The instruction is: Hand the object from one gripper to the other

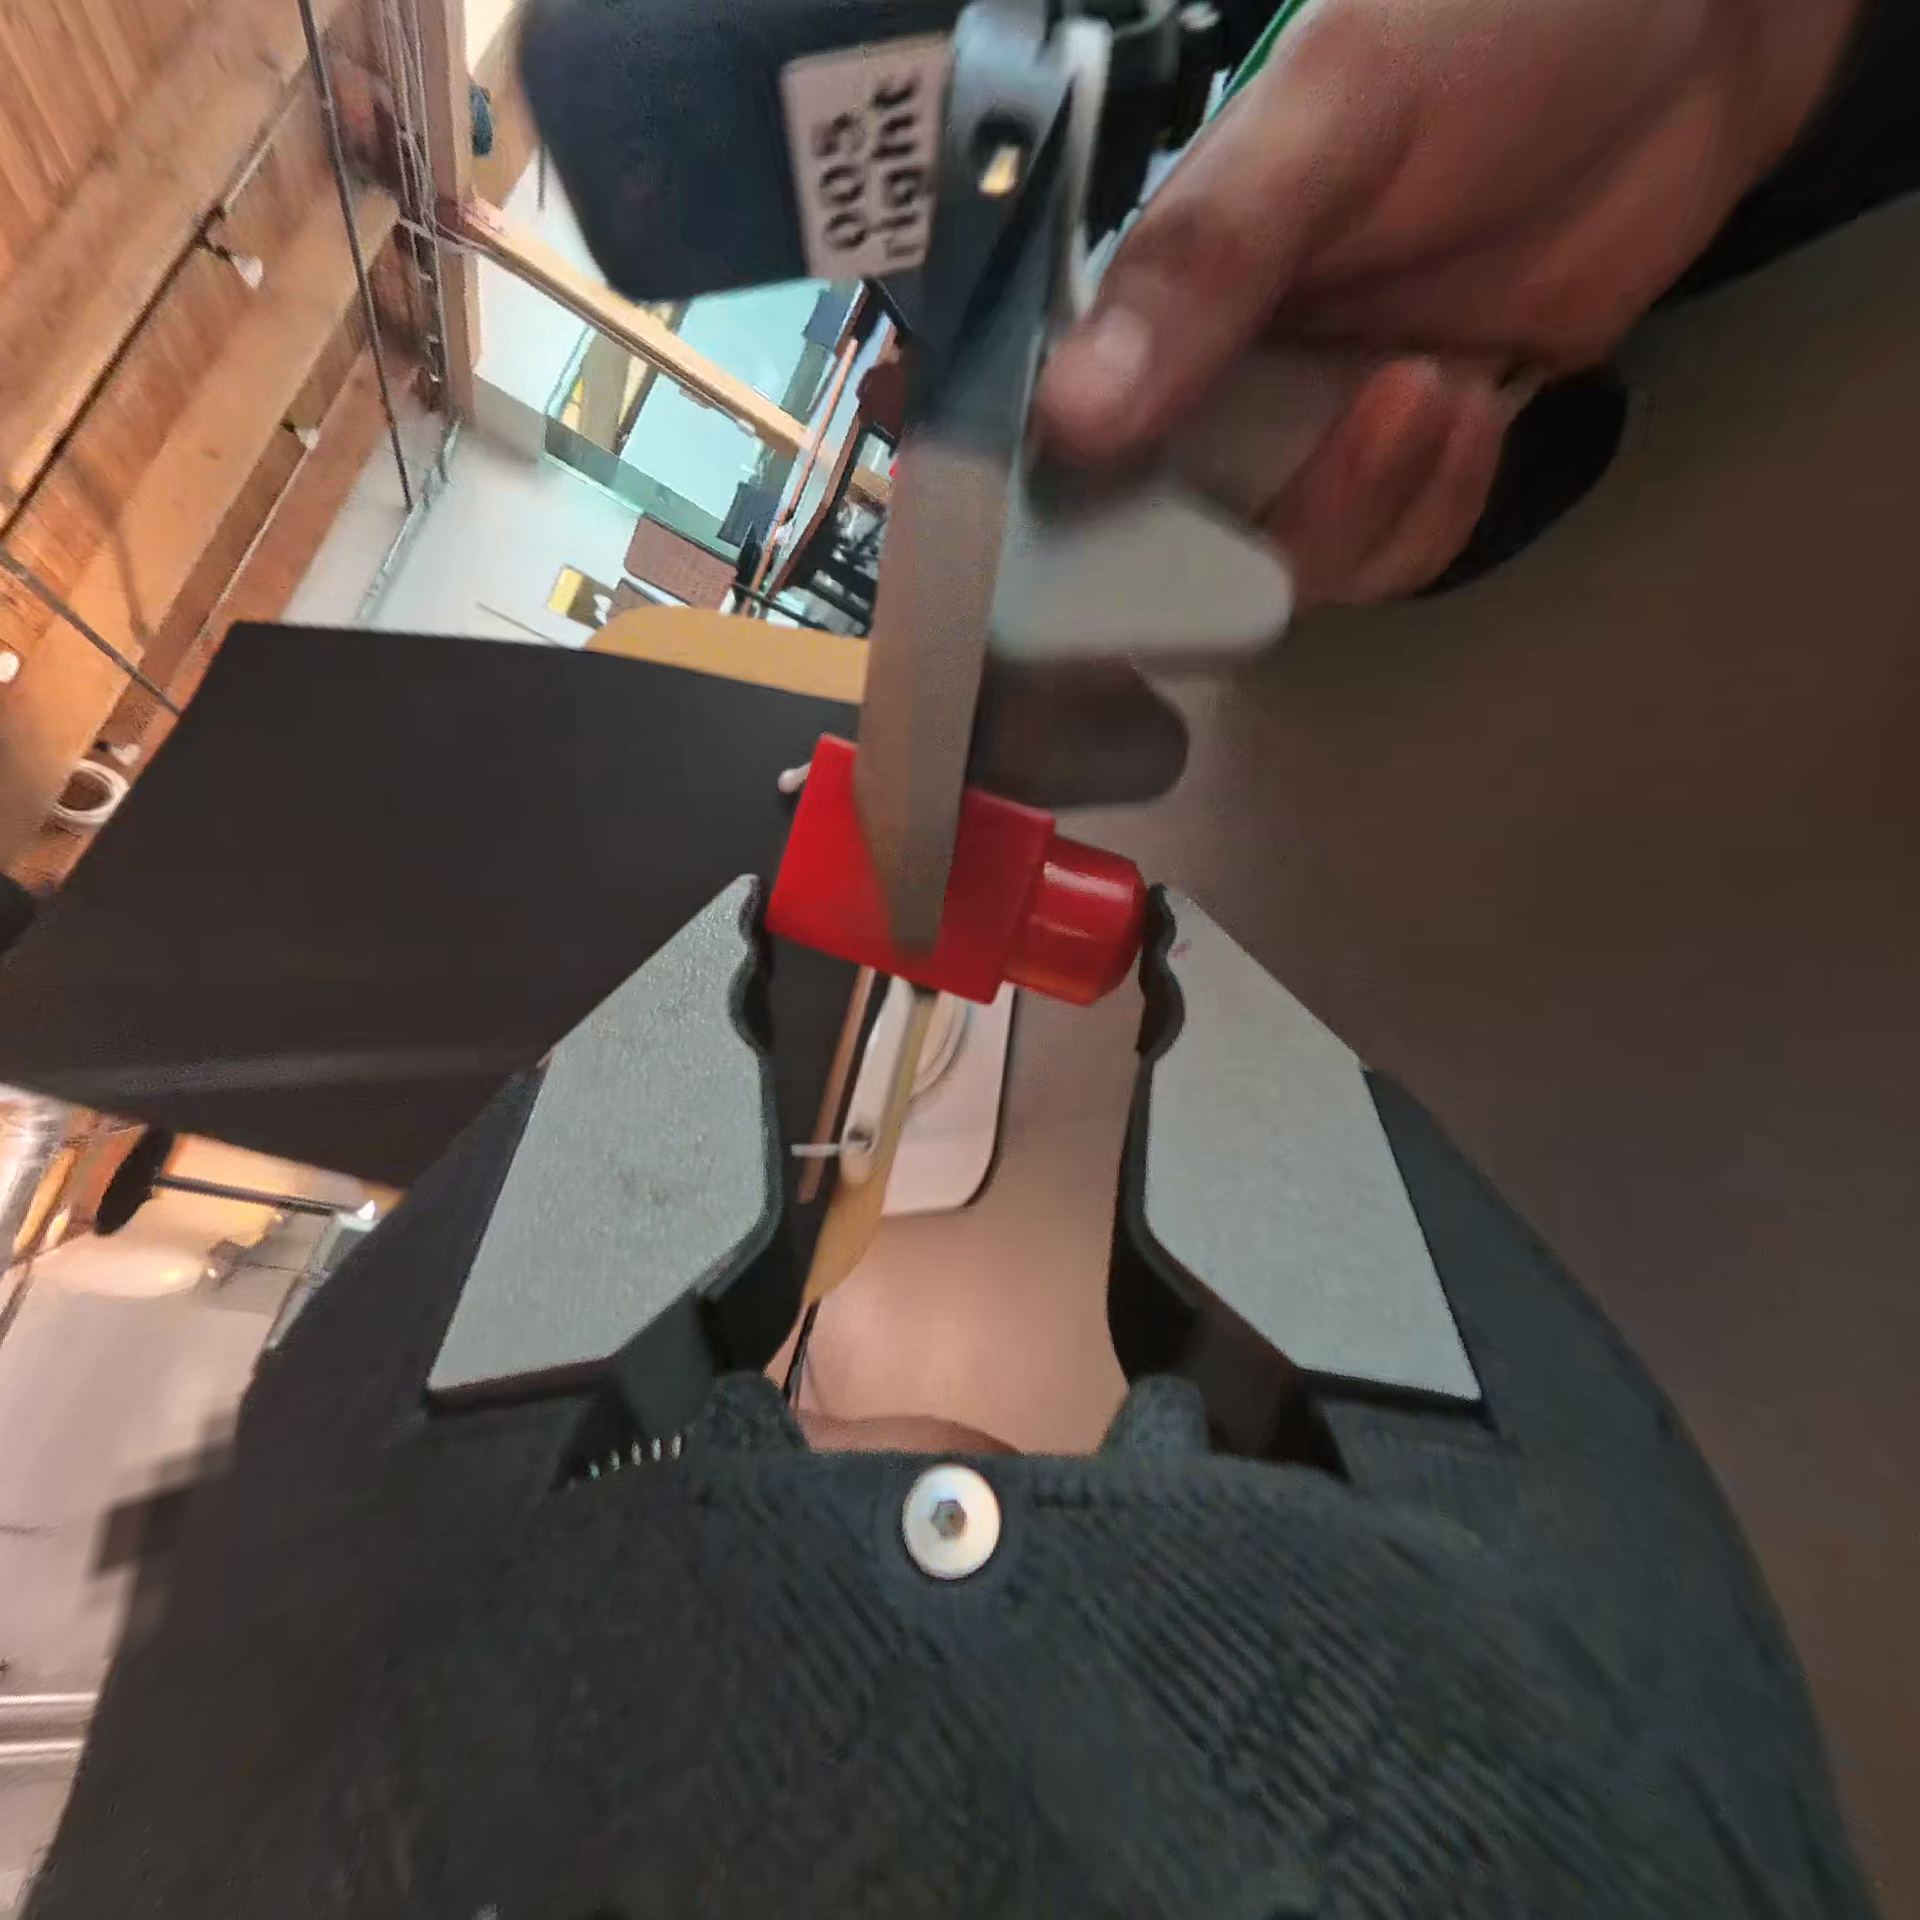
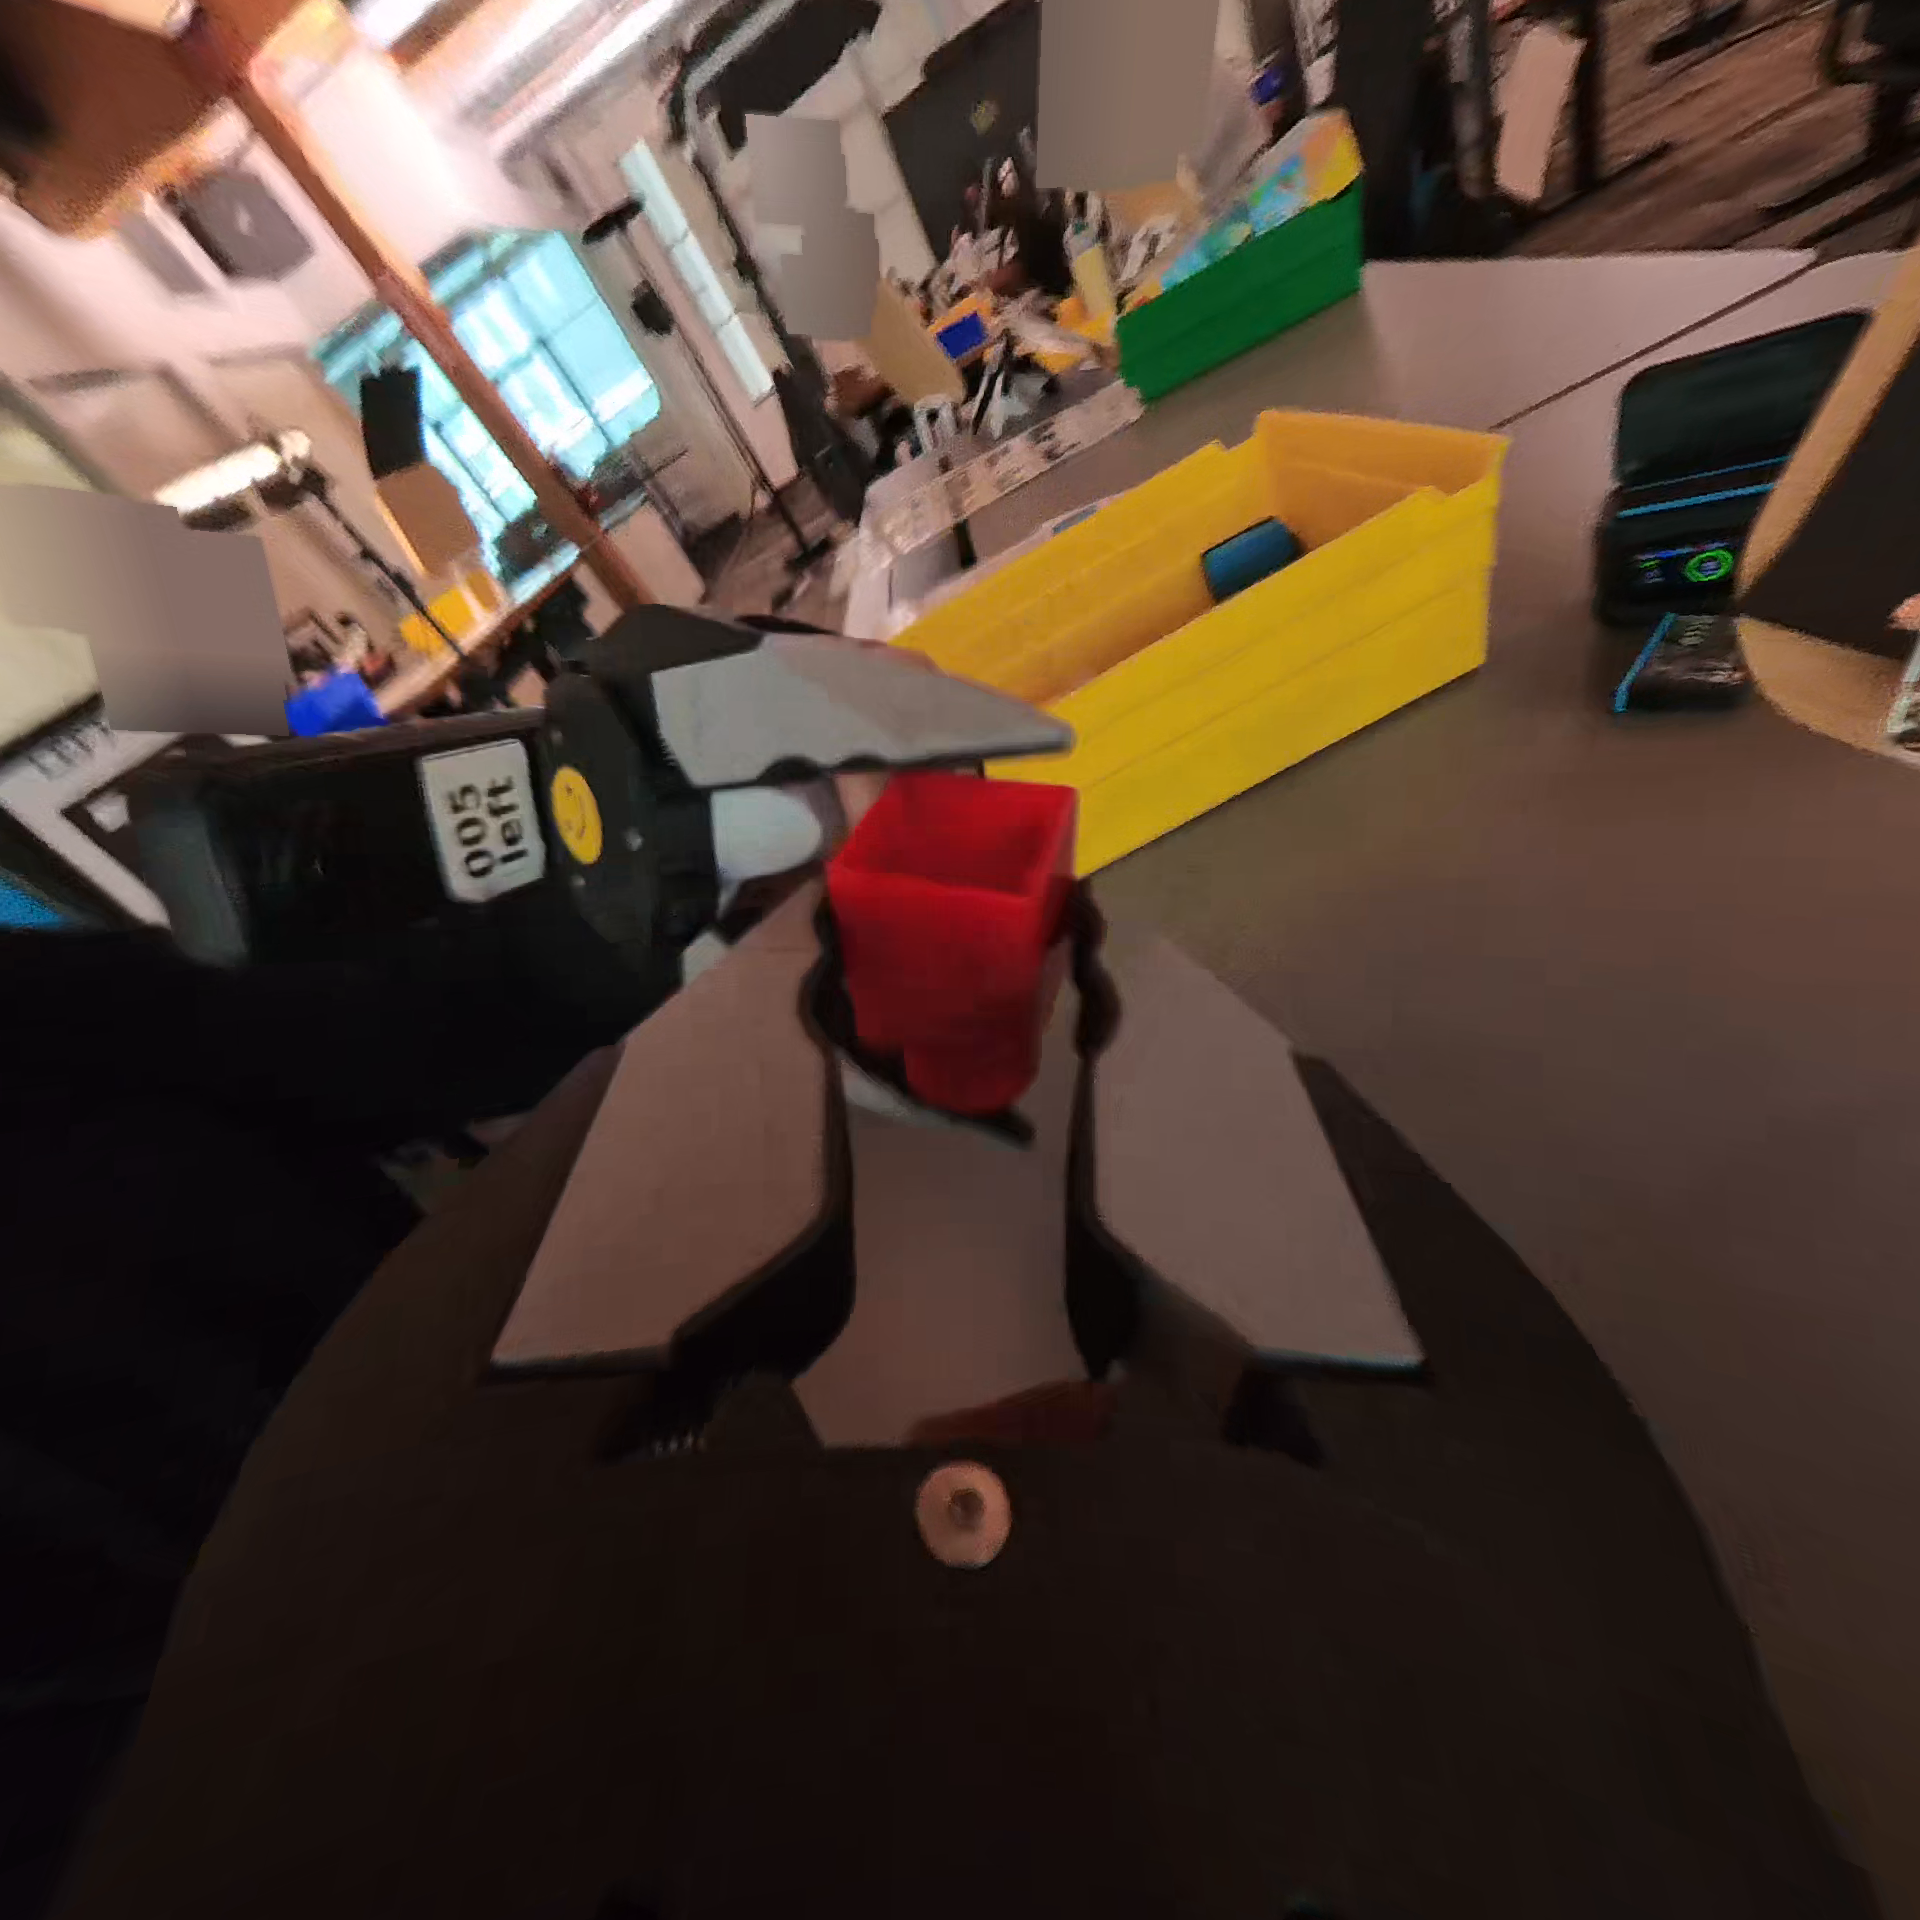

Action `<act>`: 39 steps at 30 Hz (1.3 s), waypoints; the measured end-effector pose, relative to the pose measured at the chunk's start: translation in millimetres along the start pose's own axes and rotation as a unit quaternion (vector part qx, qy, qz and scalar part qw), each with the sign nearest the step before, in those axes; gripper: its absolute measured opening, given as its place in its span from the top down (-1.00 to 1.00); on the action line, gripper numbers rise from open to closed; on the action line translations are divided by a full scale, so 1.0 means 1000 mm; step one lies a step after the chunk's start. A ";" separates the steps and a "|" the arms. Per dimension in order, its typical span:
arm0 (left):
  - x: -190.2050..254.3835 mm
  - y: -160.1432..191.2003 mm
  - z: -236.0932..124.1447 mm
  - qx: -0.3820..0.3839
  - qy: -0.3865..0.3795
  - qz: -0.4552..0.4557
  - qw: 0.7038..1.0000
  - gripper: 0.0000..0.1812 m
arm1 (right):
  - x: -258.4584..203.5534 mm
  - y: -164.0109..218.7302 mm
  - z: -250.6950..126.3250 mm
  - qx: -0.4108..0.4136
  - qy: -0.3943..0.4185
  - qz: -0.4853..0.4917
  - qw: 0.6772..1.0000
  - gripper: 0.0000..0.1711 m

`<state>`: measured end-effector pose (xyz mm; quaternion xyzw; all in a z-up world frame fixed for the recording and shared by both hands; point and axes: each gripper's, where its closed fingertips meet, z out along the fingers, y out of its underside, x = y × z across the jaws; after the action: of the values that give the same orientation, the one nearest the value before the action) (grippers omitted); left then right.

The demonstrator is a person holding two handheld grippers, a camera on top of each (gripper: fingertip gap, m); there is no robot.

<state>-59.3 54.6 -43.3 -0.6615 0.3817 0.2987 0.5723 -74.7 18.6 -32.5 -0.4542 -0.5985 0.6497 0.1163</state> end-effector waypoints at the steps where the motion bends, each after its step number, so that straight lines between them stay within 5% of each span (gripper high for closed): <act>1: 0.009 -0.003 0.010 0.002 -0.006 0.002 1.000 0.25 | 0.005 0.009 0.002 -0.019 0.010 -0.011 1.000 0.62; 4: 0.027 0.018 0.036 -0.034 -0.007 -0.050 0.998 0.14 | 0.045 0.022 -0.012 -0.037 0.128 -0.070 0.989 0.63; 7: 0.047 0.032 0.043 -0.028 0.065 -0.200 0.977 0.00 | 0.070 0.020 -0.037 -0.034 0.240 -0.228 0.943 0.62; 13: 0.039 0.025 0.045 0.040 0.173 -0.496 0.850 0.10 | 0.084 0.018 -0.067 -0.099 0.419 -0.540 0.723 0.63; 17: 0.049 0.008 0.052 0.049 0.210 -0.528 0.821 0.15 | 0.085 0.032 -0.056 -0.141 0.436 -0.603 0.652 0.63; 18: 0.052 0.008 0.055 0.044 0.209 -0.515 0.830 0.26 | 0.085 0.032 -0.055 -0.151 0.446 -0.614 0.634 0.63; 19: 0.050 0.006 0.055 0.055 0.202 -0.504 0.838 0.60 | 0.086 0.033 -0.053 -0.158 0.452 -0.624 0.617 0.63; 23: 0.050 0.014 0.054 0.055 0.162 -0.419 0.892 0.65 | 0.086 0.039 -0.047 -0.172 0.451 -0.637 0.601 0.59; 28: 0.047 0.030 0.050 0.012 0.058 -0.148 0.987 0.65 | 0.086 0.055 -0.048 -0.178 0.389 -0.576 0.697 0.34; 32: 0.052 0.028 0.045 0.009 -0.004 0.078 0.997 0.64 | 0.088 0.067 -0.054 -0.193 0.352 -0.547 0.734 0.20; 36: 0.074 0.024 0.041 0.027 0.014 0.191 0.981 0.64 | 0.091 0.069 -0.055 -0.207 0.372 -0.593 0.683 0.19; 39: 0.082 0.023 0.038 0.040 0.046 0.136 0.989 0.65 | 0.089 0.075 -0.053 -0.237 0.381 -0.664 0.598 0.63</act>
<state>-33.6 77.3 -129.4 -0.5932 0.5052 0.3275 0.5344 -57.0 96.6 -131.7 -0.1489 -0.7692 -0.0039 0.6214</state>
